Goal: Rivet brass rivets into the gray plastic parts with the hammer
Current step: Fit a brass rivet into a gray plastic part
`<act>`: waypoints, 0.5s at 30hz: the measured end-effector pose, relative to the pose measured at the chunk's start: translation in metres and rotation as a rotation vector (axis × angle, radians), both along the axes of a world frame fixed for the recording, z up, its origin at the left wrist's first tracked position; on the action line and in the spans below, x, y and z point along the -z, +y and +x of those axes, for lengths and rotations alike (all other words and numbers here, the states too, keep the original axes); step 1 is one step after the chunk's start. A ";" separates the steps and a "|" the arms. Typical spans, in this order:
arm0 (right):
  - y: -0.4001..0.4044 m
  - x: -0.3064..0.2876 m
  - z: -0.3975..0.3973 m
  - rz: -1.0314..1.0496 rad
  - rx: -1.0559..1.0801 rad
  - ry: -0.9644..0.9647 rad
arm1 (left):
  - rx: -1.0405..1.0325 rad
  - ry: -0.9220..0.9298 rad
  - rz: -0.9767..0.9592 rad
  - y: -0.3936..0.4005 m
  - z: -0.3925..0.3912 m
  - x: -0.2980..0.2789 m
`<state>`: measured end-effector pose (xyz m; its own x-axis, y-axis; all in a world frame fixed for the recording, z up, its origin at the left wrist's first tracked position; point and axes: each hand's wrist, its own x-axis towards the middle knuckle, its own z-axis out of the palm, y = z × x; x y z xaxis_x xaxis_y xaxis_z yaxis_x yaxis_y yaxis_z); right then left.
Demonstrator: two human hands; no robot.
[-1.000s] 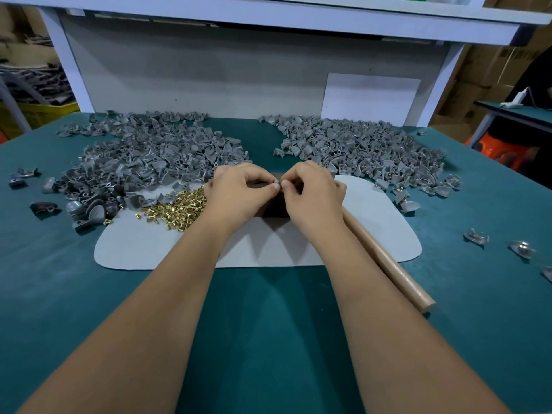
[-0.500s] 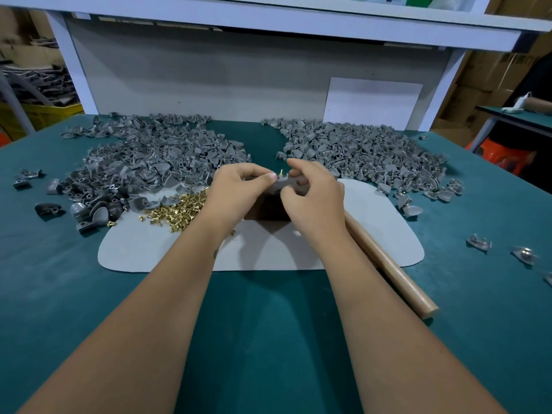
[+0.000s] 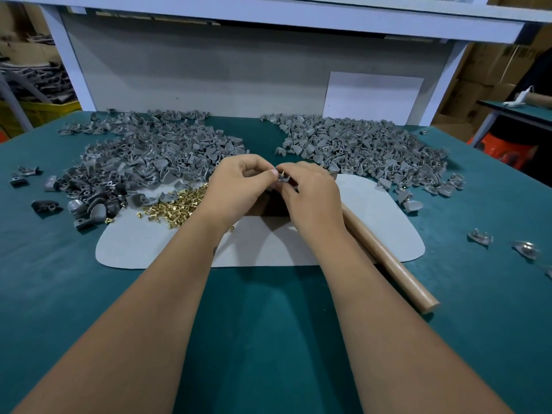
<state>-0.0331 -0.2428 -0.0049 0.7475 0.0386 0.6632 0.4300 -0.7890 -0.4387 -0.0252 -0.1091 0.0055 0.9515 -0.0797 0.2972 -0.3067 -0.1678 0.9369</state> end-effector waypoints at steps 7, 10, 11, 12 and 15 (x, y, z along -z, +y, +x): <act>0.002 0.000 -0.003 0.014 0.005 -0.030 | 0.023 -0.025 -0.016 -0.001 -0.002 -0.001; 0.002 0.000 -0.003 0.011 0.011 -0.025 | 0.034 -0.032 -0.027 -0.001 -0.002 -0.002; 0.002 -0.001 -0.004 0.018 0.012 -0.027 | 0.039 -0.031 -0.036 -0.001 -0.002 -0.002; 0.002 -0.001 -0.004 0.027 0.012 -0.027 | 0.044 -0.031 -0.048 -0.001 -0.002 -0.002; 0.001 -0.001 -0.004 0.059 -0.016 0.017 | 0.045 -0.026 -0.052 -0.002 -0.001 0.000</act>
<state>-0.0369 -0.2418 -0.0038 0.7584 0.0119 0.6517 0.4346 -0.7543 -0.4920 -0.0261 -0.1108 0.0052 0.9392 -0.1062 0.3266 -0.3371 -0.1045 0.9356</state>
